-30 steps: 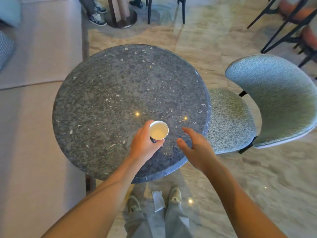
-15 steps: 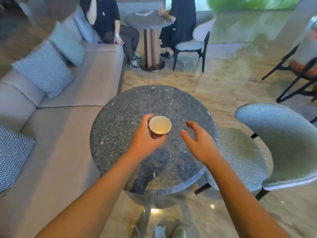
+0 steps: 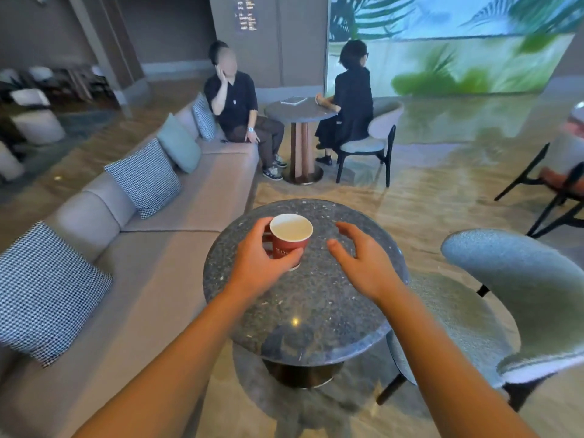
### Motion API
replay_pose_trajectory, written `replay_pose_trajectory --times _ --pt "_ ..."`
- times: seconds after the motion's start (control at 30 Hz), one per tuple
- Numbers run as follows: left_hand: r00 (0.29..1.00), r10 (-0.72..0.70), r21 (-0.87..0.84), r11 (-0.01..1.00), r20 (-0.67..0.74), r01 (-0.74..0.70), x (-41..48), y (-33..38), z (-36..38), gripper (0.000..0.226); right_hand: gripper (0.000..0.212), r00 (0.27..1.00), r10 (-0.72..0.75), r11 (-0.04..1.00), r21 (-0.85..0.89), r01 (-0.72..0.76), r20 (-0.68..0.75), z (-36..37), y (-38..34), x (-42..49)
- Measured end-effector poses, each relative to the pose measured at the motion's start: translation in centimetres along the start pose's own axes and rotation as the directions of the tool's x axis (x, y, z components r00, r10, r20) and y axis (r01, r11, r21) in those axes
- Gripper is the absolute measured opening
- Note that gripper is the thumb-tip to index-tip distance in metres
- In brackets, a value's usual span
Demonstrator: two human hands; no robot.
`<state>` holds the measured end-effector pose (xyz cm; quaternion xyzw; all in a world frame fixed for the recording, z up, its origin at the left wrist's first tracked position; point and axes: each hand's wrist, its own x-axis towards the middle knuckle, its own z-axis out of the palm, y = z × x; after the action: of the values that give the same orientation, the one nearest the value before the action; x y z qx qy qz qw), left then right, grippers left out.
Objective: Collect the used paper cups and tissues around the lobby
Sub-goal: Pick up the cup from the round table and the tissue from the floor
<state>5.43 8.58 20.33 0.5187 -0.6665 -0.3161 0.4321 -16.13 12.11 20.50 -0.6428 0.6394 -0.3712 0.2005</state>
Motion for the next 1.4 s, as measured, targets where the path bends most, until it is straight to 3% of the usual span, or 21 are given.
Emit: replay_pose_trajectory --times 0.27,0.5,0.7,0.83,1.07,1.17,1.4 --pt "0.996 0.007 -0.061 0.998 0.088 -0.002 -9.9 -2.6 -4.0 0.063 0.058 0.994 0.108 0.993 -0.042 -0.108 -0.008 3.5 -3.6 -10.8" --pt "0.980 -0.147 0.009 0.989 0.134 0.147 -23.2 -8.7 -7.0 0.071 0.055 0.961 0.214 0.976 -0.075 -0.203 0.177 9.3 -4.6 -22.5" --pt "0.954 -0.287 0.048 0.958 0.090 0.284 -29.1 -10.2 -8.1 0.070 0.050 0.946 0.195 0.981 -0.076 -0.181 0.259 11.1 -4.1 -26.3" --pt "0.906 -0.417 0.078 0.908 0.073 0.412 -33.7 -12.0 -6.1 0.064 0.058 0.916 0.201 0.980 -0.061 -0.192 0.348 13.4 -0.8 -29.2" --pt "0.802 -0.593 0.103 0.804 0.063 0.586 -42.8 -18.9 -0.4 0.072 0.056 0.810 0.350 0.935 -0.119 -0.334 0.471 19.0 8.6 -36.1" --pt "0.778 -0.623 0.104 0.782 0.080 0.615 -44.7 -21.4 1.3 0.072 0.054 0.762 0.427 0.900 -0.148 -0.410 0.486 20.4 11.4 -38.1" --pt "0.781 -0.607 0.113 0.795 0.144 0.596 -46.1 -30.2 5.1 0.063 0.053 0.767 0.446 0.893 -0.168 -0.417 0.461 26.0 19.1 -40.1"
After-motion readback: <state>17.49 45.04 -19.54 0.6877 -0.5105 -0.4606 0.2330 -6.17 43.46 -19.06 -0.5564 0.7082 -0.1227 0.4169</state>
